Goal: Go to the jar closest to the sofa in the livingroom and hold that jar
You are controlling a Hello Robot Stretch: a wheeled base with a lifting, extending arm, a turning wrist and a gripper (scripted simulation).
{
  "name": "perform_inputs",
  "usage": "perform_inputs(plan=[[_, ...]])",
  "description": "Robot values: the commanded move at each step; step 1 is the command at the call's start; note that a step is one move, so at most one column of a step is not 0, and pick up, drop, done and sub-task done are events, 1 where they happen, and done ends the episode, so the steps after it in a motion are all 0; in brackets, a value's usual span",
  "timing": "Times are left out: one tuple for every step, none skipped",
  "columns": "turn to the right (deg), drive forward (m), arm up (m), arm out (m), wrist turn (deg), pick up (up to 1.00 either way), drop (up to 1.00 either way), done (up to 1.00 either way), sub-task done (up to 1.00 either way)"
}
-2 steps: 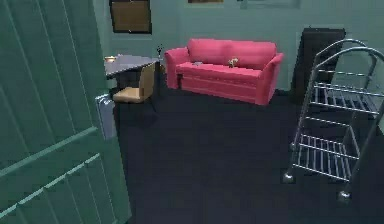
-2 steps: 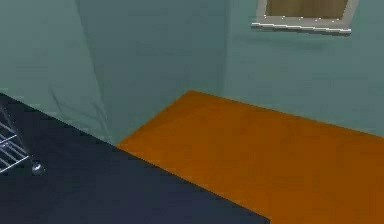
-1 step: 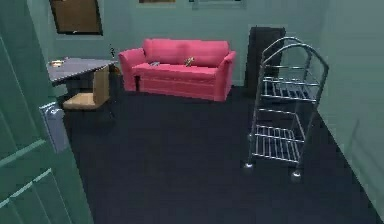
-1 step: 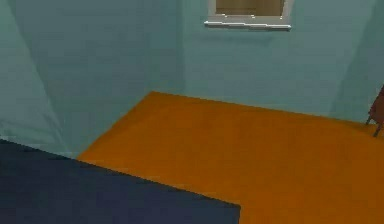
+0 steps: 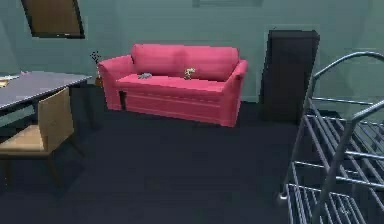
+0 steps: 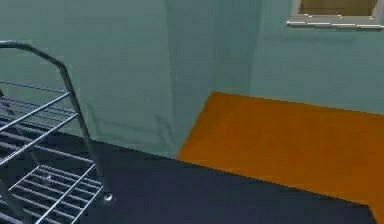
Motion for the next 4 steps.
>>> perform_inputs(plan=[[18.0, 0.0, 0.0, 0.0, 0.0, 0.0, 0.0, 0.0, 0.0], [0.0, 0.05, 0.0, 0.0, 0.0, 0.0, 0.0, 0.0, 0.0], [-45.0, 0.0, 0.0, 0.0, 0.0, 0.0, 0.0, 0.0, 0.0], [-36.0, 0.0, 0.0, 0.0, 0.0, 0.0, 0.0, 0.0, 0.0]])
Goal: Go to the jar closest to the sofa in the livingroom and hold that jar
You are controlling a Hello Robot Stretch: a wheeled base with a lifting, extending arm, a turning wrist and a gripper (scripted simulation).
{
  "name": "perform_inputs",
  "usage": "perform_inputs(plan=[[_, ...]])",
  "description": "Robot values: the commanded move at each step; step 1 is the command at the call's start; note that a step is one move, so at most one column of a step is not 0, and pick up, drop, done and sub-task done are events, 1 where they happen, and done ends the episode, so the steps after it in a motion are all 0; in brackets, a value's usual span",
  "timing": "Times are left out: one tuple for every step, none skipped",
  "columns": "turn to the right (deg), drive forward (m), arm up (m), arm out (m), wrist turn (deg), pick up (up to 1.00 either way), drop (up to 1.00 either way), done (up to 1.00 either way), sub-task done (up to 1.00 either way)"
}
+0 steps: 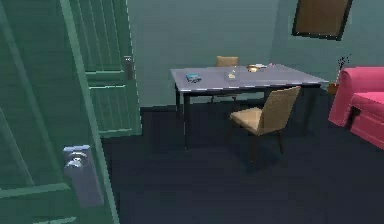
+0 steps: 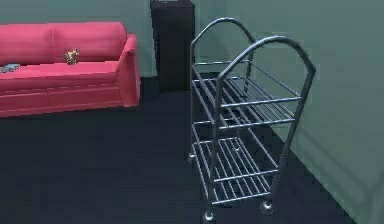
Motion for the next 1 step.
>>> perform_inputs(plan=[[0.0, 0.25, 0.0, 0.0, 0.0, 0.0, 0.0, 0.0, 0.0]])
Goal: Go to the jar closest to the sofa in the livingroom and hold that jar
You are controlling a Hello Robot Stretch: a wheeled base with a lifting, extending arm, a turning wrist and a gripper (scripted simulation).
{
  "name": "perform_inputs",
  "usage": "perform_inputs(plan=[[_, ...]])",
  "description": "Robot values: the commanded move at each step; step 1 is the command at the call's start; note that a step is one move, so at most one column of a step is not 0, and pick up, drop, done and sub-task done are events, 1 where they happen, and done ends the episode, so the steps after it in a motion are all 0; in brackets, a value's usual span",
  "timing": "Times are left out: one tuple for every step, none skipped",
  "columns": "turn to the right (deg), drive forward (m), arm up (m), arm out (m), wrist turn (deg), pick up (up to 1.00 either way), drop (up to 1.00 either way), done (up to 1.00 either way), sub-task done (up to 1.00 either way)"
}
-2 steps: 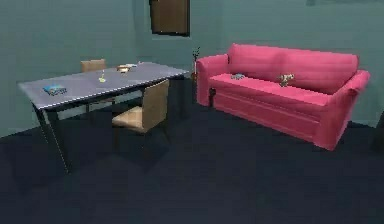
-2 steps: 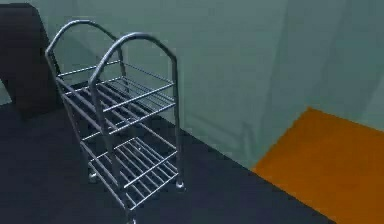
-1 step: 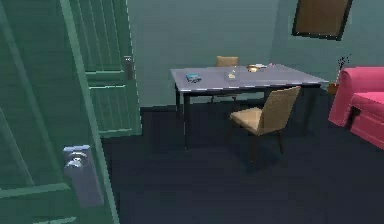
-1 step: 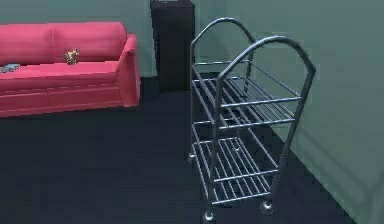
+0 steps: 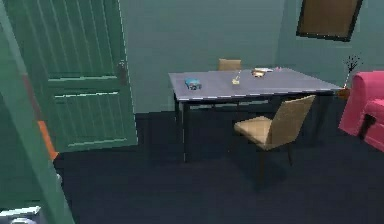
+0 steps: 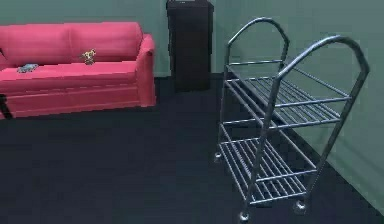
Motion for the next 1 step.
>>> perform_inputs(plan=[[9.0, 0.0, 0.0, 0.0, 0.0, 0.0, 0.0, 0.0, 0.0]])
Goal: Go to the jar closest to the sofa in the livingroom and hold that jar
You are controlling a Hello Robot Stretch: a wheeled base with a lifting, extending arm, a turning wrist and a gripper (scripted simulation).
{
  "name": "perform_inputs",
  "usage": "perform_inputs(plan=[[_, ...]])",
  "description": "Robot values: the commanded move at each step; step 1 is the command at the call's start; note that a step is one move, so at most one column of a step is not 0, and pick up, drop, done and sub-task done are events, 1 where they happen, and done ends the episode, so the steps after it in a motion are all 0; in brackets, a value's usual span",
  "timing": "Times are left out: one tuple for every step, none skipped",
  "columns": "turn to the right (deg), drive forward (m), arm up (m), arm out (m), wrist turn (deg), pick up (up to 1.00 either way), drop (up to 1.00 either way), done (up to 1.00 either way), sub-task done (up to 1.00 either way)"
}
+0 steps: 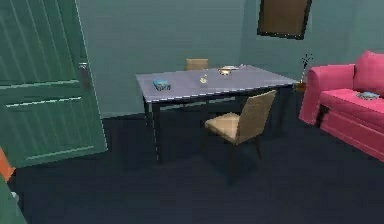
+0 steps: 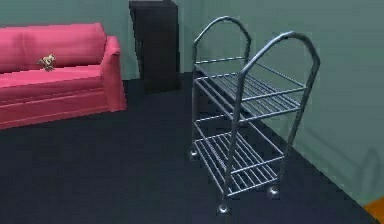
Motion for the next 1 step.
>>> perform_inputs(plan=[[0.0, 0.85, 0.0, 0.0, 0.0, 0.0, 0.0, 0.0, 0.0]])
